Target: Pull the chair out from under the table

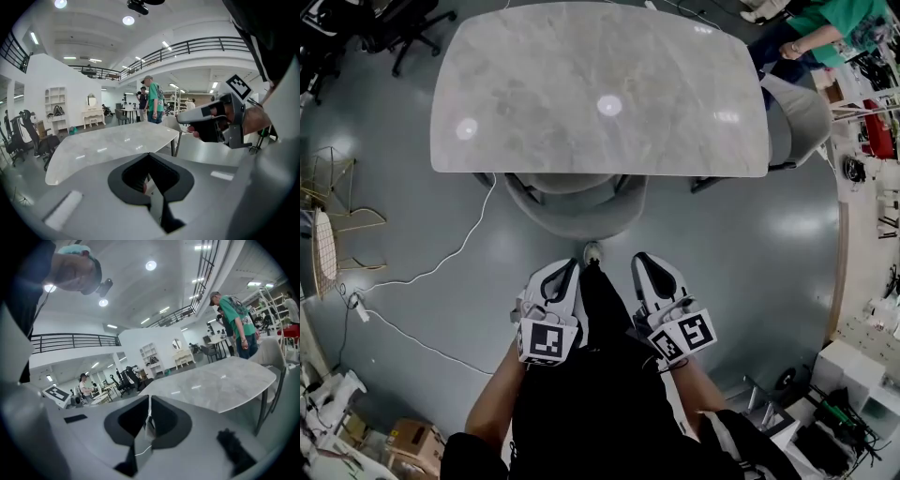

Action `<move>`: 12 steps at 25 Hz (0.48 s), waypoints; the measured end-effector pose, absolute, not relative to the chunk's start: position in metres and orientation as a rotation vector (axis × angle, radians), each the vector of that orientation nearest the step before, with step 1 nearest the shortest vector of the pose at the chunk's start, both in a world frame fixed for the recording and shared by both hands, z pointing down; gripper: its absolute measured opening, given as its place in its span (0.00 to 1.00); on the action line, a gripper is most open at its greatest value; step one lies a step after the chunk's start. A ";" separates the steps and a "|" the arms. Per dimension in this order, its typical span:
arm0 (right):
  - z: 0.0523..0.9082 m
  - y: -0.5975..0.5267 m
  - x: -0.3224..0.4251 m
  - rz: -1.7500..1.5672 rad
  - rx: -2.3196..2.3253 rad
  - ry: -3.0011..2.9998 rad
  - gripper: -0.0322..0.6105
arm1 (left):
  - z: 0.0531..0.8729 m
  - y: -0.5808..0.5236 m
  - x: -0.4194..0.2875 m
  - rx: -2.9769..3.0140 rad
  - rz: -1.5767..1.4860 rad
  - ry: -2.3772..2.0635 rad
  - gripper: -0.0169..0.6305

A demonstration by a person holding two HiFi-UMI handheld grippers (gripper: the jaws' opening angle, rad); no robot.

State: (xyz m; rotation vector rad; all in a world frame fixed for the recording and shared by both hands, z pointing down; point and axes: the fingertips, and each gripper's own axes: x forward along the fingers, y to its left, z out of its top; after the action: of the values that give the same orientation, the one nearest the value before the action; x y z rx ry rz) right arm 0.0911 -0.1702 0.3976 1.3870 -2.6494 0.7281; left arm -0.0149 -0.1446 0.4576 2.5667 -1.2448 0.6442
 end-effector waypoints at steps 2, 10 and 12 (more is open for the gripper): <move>0.405 -0.173 0.091 0.727 1.355 -2.638 0.08 | 0.475 -0.150 -0.013 2.559 0.694 -1.208 0.06; 0.437 -0.183 0.079 0.673 1.179 -2.610 0.14 | 0.522 -0.161 -0.007 2.594 0.912 -1.078 0.19; 0.446 -0.187 0.077 0.680 1.135 -2.604 0.19 | 0.536 -0.161 -0.005 2.578 0.943 -1.023 0.22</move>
State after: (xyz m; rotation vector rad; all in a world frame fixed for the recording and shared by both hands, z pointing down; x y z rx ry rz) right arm 0.0770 -0.1865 0.4456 1.1355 -2.6044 0.6795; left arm -0.0054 -0.1609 0.5356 2.5784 -1.0234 0.9432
